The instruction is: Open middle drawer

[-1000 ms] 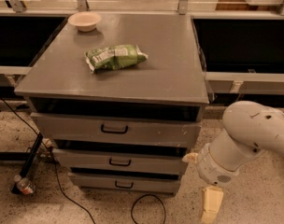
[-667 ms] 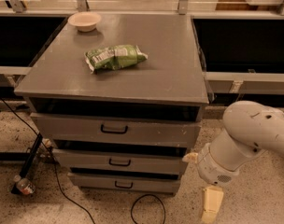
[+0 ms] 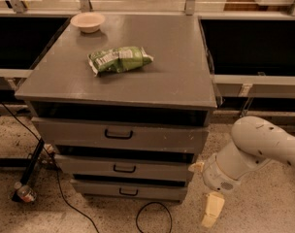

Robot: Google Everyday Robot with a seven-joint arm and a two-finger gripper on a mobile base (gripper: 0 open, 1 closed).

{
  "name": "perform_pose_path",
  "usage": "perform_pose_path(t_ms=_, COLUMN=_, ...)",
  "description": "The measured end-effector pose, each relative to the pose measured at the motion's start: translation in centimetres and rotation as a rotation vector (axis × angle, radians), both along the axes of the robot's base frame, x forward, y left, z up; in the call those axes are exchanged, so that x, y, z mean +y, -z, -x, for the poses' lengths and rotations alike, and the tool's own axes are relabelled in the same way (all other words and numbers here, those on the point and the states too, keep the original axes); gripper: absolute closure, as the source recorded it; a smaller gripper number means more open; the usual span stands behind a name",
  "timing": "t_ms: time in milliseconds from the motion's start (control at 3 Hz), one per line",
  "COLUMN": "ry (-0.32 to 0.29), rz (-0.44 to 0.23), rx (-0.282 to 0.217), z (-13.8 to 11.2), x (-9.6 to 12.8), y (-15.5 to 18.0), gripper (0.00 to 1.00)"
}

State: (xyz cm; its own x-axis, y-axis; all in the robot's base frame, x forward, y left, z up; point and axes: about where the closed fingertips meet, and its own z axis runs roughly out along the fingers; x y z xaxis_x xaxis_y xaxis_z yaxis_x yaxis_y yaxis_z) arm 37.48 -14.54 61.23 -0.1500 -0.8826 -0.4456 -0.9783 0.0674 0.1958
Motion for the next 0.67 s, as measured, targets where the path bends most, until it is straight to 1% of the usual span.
perform_pose_path(t_ms=333, ry=-0.016, rz=-0.033, rx=0.037, z=-0.95, x=1.62, y=2.33, gripper=0.00)
perform_pose_path(t_ms=667, ry=-0.016, rz=-0.033, rx=0.037, z=-0.95, x=1.62, y=2.34, gripper=0.00)
